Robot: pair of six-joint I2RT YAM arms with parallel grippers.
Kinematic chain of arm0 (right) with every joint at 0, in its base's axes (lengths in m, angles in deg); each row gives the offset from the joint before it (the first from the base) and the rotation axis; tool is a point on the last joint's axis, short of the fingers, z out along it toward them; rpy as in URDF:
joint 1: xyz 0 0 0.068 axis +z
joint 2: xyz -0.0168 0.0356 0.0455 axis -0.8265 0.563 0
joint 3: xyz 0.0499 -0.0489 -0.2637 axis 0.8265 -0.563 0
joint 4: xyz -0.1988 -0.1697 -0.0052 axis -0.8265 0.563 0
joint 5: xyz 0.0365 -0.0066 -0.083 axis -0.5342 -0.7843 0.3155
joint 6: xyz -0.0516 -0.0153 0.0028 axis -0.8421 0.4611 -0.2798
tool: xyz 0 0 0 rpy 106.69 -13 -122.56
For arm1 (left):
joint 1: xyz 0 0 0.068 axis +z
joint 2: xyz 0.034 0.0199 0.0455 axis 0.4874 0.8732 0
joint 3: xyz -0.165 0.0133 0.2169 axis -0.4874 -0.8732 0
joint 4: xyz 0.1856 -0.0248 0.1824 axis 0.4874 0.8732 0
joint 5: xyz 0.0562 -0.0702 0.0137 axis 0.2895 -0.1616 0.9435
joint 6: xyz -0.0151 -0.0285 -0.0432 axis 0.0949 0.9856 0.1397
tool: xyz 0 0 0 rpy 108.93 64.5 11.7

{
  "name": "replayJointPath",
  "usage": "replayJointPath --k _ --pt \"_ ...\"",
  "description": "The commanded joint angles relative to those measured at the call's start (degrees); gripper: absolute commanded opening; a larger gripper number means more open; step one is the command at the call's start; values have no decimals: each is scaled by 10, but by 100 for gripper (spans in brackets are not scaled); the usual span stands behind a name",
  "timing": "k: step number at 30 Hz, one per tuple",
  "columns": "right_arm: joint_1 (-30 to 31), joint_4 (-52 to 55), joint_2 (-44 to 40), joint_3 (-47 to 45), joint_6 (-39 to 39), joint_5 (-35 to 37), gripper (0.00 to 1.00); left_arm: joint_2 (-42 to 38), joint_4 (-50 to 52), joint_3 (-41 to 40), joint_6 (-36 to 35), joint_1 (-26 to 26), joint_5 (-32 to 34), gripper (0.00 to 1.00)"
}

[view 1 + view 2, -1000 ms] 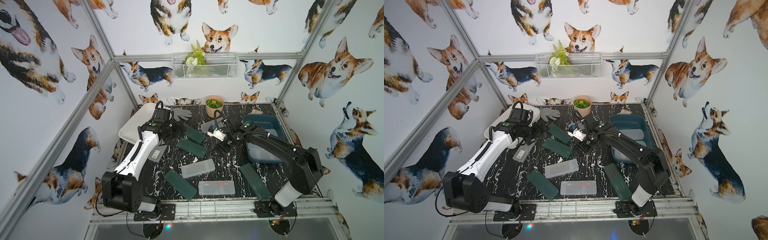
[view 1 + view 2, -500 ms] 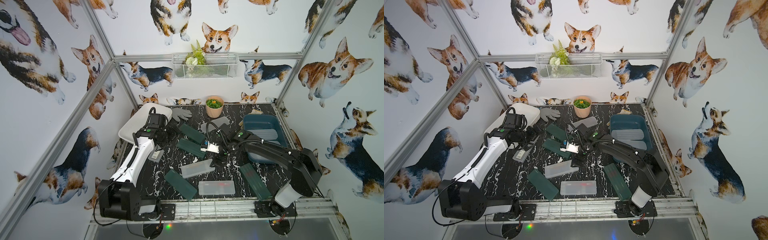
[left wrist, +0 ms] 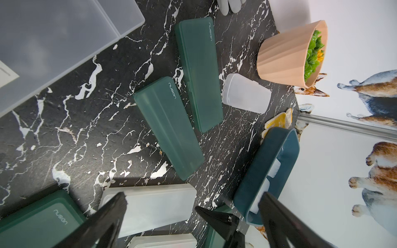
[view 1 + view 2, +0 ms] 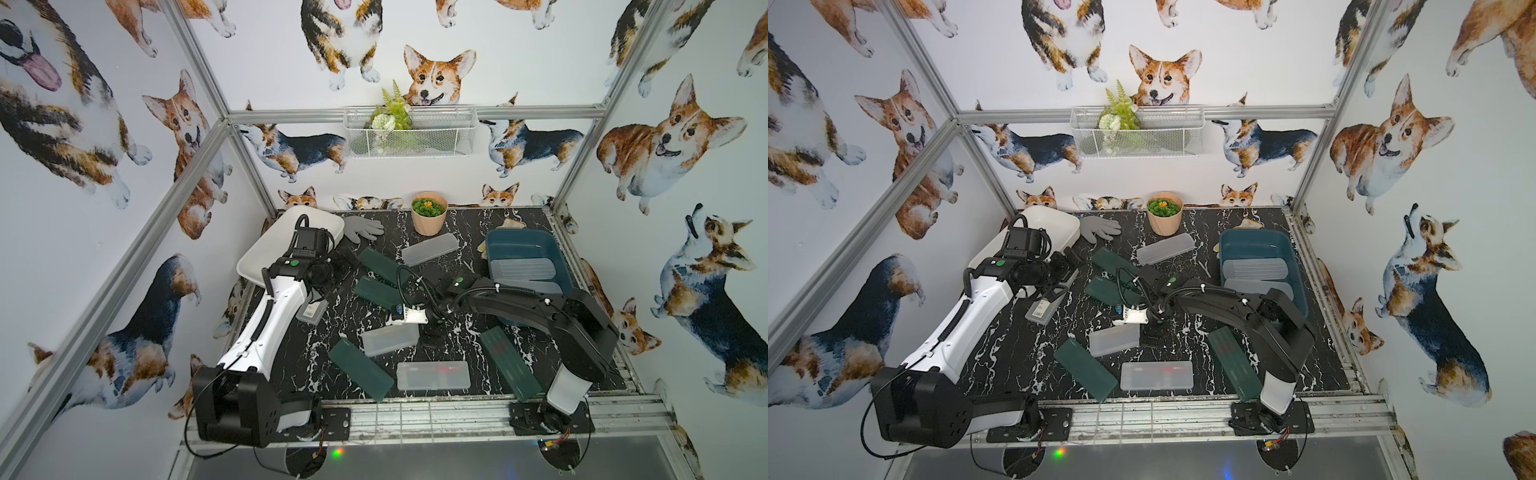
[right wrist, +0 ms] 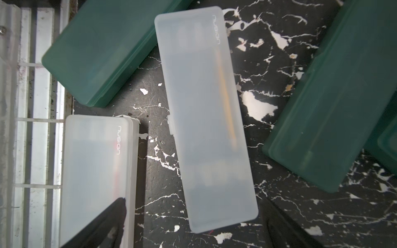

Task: Place the pencil cases by color into the storage box
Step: Pick up the pencil case from the center of the board.

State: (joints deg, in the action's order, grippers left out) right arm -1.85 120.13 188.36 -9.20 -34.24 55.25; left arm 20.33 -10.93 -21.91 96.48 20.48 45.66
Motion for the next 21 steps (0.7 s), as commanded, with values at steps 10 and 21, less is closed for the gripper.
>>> replayJointPath --k 10,21 --pt "8 -73 43 12 -19 49 99 0 22 20 -27 0 32 99" --pt "11 -87 64 16 -7 30 99 0 34 33 -48 -3 50 98"
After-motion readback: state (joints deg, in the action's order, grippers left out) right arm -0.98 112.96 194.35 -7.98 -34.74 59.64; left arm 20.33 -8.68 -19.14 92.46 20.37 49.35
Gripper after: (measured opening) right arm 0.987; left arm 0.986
